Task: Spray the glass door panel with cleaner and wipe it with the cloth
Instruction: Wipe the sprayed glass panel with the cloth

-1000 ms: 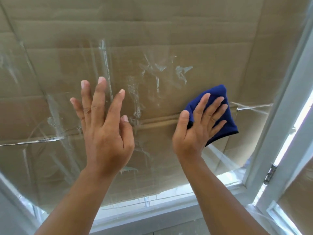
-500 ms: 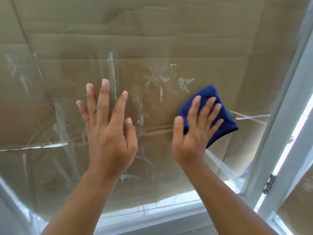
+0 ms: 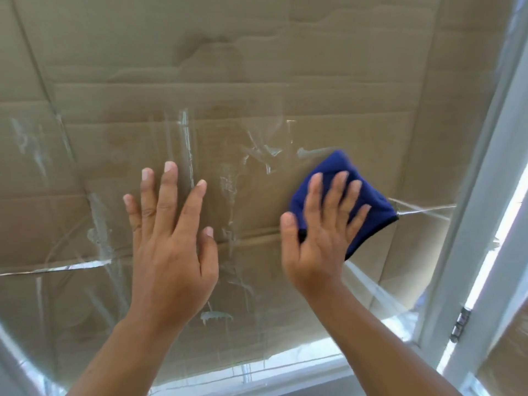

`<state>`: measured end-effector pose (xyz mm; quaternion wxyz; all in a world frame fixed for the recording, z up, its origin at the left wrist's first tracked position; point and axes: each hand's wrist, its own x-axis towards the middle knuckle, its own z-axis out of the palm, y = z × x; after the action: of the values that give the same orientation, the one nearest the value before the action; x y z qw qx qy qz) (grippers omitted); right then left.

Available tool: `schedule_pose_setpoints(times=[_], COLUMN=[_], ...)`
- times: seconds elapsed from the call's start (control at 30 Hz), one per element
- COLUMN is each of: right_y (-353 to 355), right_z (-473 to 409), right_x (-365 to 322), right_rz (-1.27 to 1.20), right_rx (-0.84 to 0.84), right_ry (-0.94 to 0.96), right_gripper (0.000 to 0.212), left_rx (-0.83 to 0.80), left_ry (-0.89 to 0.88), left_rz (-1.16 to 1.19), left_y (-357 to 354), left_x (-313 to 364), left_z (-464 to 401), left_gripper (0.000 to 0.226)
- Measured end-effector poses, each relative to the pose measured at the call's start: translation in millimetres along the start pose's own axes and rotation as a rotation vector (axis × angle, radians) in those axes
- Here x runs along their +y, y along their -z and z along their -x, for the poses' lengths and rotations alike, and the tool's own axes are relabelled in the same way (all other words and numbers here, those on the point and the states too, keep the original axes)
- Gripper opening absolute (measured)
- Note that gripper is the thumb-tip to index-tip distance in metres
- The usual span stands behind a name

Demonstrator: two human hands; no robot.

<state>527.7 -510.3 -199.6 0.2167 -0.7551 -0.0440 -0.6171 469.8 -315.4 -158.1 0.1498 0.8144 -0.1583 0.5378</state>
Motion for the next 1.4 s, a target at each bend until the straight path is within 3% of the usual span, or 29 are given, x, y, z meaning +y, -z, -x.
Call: schedule_pose_setpoints(times=[0.1,0.13,0.2,0.33,0.4,0.5,0.63,0.7,0.77,0.87,0.93,0.97,1.1,1.17,1.23,1.33,1.4], right_y=[1.6,2.1,2.1,5.7,4.2,2.5,0.1,1.8,5.2,8.7,8.4,7.8,9.3,13.6,17.0,17.8,14.7], right_z=[31.7,30.7,16.4,-31.0,-52.9,-68.9,-37.5,-28.7,-39.0,-80.4,-97.0,-97.1,-82.8,-94.5,-115.6,-148.2,-149.0], right_x=[4.8,12.8,24.9,22.8,6.2,-26.3,-40.2,-19.7,0.1,-2.5,-24.2,-33.9,-30.1,-14.2,-7.9,-28.8,-50.2], right_rz=[0.029,0.028,0.027,-0.012,-0.079,-0.042,0.043,0.075,0.116,0.092,0.077,0.093,0.135,0.146,0.160,0.080,0.101], right_rx=[-0.157,-0.162,-0.098,0.064,0.082,0.086,-0.077,-0.087,-0.046,0.058,0.071,0.051,-0.110,-0.103,-0.020,0.068,0.060], right_ry=[0.488,0.558,0.465,-0.172,-0.350,-0.246,0.308,0.457,0.382,-0.024,-0.103,-0.016,0.668,0.769,0.565,0.059,0.082], right_gripper=[0.066,0.065,0.063,0.069,0.072,0.070,0.066,0.065,0.065,0.069,0.072,0.072,0.065,0.060,0.059,0.066,0.070], left_rx=[0.031,0.042,0.050,0.044,0.049,0.077,0.104,0.122,0.138,0.165,0.175,0.178,0.179,0.185,0.186,0.177,0.178], left_ry=[0.010,0.016,0.032,0.035,0.036,0.052,0.066,0.076,0.088,0.110,0.125,0.130,0.143,0.147,0.150,0.158,0.155], left_rz=[0.014,0.021,0.034,0.044,0.044,0.056,0.069,0.076,0.076,0.088,0.098,0.103,0.105,0.116,0.124,0.125,0.130], left_y=[-2.2,-2.7,-2.5,-1.1,-1.5,-2.8,-5.7,-5.5,-3.9,-0.5,1.9,2.9,4.3,4.6,5.5,7.6,8.0], left_x=[2.3,3.7,6.3,6.1,5.0,5.8,7.5,6.8,5.5,4.8,4.8,4.6,1.9,1.3,1.3,1.2,0.3], left_z=[-0.5,-1.2,-3.2,-4.5,-4.7,-8.4,-13.7,-15.5,-17.9,-22.9,-26.0,-27.3,-28.4,-28.4,-29.1,-30.2,-30.2], left_gripper=[0.058,0.058,0.057,0.057,0.057,0.056,0.057,0.057,0.057,0.060,0.062,0.063,0.062,0.060,0.061,0.066,0.062])
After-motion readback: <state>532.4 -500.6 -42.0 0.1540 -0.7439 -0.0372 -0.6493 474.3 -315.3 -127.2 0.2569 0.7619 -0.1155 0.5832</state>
